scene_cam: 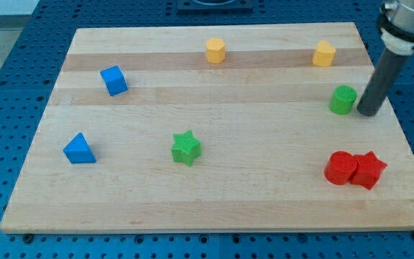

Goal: Push the green circle towards the yellow heart

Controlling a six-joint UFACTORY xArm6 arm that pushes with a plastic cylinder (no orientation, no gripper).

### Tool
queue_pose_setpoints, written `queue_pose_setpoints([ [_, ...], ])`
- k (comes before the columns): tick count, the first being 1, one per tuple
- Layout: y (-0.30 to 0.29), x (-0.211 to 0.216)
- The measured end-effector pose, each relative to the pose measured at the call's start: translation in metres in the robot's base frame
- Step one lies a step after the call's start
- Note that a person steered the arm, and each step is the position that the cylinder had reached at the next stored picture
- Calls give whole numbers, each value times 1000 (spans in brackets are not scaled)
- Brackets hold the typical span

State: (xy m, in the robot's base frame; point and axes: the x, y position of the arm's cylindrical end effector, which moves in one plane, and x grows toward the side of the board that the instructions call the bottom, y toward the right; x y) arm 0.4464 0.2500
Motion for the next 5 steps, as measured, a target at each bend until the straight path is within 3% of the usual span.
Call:
queue_pose_setpoints([
  [3,-20,1],
  [5,-31,-84],
])
